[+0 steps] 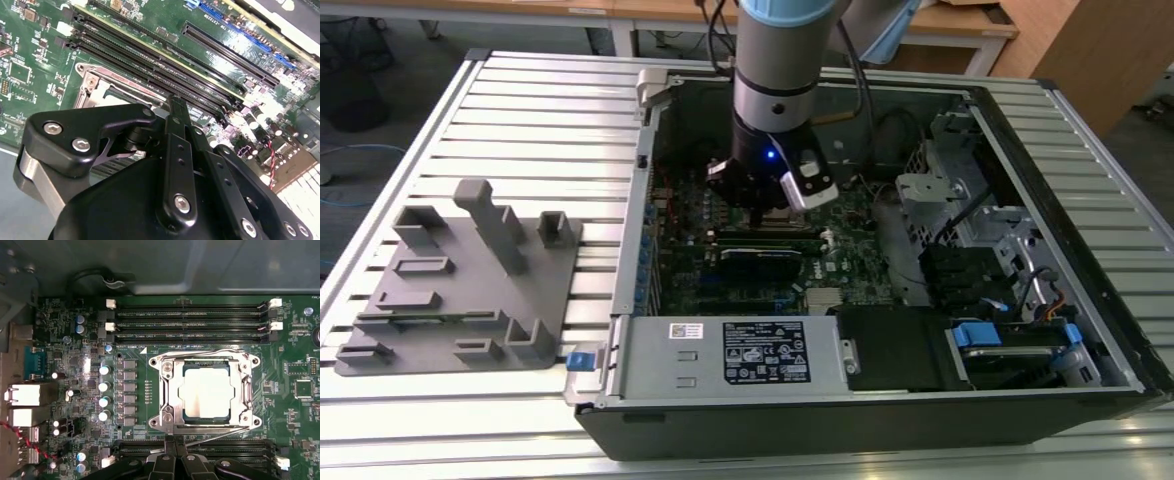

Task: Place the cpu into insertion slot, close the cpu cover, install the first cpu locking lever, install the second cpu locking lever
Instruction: 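Install the second cpu locking lever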

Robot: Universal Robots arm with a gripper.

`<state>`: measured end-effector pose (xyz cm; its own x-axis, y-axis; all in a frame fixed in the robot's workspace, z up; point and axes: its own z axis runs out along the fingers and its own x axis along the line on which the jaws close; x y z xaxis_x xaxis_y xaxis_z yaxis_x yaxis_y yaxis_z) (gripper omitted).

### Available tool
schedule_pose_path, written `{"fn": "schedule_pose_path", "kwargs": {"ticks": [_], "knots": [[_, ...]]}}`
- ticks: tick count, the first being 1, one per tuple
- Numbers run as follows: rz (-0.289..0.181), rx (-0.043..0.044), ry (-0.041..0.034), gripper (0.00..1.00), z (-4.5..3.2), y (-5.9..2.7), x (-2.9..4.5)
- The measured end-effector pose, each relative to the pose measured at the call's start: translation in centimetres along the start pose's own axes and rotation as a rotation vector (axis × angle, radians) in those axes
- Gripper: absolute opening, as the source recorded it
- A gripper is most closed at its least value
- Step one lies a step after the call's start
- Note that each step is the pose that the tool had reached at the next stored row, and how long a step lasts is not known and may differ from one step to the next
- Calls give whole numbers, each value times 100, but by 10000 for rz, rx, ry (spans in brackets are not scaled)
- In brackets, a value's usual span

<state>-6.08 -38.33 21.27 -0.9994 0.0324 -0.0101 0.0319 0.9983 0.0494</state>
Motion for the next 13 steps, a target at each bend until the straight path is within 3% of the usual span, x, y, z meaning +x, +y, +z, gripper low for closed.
{"fn": "schedule_pose_path", "kwargs": {"ticks": [7, 13], "knots": [[1, 7, -1, 11, 32, -1, 2], [1, 7, -1, 11, 57, -4, 60]]}}
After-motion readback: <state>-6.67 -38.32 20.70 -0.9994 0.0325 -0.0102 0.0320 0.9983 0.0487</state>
